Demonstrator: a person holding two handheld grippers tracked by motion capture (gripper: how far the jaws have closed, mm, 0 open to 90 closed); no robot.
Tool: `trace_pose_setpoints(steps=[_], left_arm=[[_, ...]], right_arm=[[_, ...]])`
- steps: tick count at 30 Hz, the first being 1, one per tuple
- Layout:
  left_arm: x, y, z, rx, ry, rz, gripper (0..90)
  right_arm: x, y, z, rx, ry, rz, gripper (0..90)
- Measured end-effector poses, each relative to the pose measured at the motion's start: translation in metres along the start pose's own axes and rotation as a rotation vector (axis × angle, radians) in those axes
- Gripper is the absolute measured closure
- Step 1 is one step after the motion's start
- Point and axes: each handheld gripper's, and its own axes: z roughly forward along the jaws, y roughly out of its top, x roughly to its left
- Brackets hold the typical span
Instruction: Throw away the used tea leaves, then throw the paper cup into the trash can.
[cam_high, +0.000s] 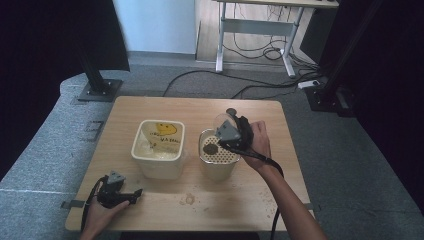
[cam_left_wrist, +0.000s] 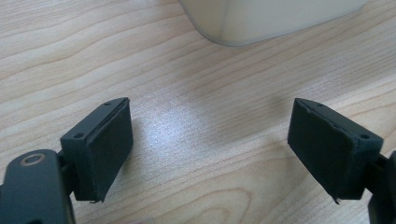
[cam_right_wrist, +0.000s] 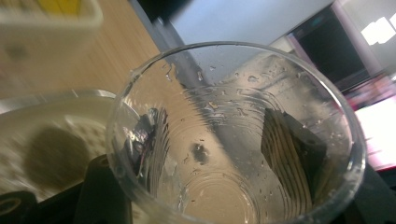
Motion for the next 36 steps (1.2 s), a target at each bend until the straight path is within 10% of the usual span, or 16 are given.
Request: trace_pose_setpoints(steps=[5, 16, 30, 36], left_arm=[[0.000, 0.000, 0.000, -0.002, -0.003, -0.004, 14.4], [0.001, 0.000, 0.000, -0.002, -0.006, -0.007, 14.4], [0.000, 0.000, -0.002, -0.008, -0.017, -0.003, 14.4], [0.001, -0.001, -0.004, -0.008, -0.018, -0.005, 14.4]], right_arm=[[-0.015, -0.014, 0.002, -0.060, 0.123, 0.319, 40.9], [-0.026, -0.015, 0.007, -0.190, 0.272, 0.649, 40.5], [0.019, 0.077, 0.056, -0.233, 0.484, 0.609, 34.4], [0.053, 0.112, 0.092, -0.100, 0.570, 0.534, 15.8]])
